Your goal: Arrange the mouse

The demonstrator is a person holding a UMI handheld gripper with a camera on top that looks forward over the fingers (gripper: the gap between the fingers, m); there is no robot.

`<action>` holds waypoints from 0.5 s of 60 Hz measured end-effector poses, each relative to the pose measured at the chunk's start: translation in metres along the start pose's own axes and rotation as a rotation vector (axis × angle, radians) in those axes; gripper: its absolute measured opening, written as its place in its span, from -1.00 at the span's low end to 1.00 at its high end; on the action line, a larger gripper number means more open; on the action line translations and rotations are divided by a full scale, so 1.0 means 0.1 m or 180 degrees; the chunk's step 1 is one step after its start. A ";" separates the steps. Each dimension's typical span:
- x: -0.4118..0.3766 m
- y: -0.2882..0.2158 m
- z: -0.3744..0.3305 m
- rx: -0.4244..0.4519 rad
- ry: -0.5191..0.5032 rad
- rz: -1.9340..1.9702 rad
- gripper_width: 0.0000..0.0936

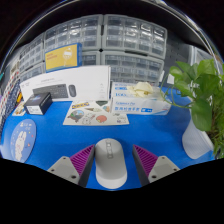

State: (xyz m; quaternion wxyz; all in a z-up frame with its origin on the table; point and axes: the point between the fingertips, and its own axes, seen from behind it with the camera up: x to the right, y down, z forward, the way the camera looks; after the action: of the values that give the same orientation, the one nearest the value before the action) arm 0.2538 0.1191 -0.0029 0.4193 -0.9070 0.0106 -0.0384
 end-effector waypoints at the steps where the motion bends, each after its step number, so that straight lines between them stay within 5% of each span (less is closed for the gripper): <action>1: -0.01 0.00 0.01 -0.0012 -0.0011 0.0015 0.59; 12: -0.03 0.01 0.02 -0.0023 -0.0022 0.0072 0.51; 21: -0.07 0.01 0.02 0.0035 -0.0148 0.0137 0.09; 30: -0.07 0.03 0.02 -0.0073 -0.0199 0.0035 -0.09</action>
State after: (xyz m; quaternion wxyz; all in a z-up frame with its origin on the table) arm 0.2475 0.1189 -0.0072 0.4092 -0.9124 0.0028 -0.0076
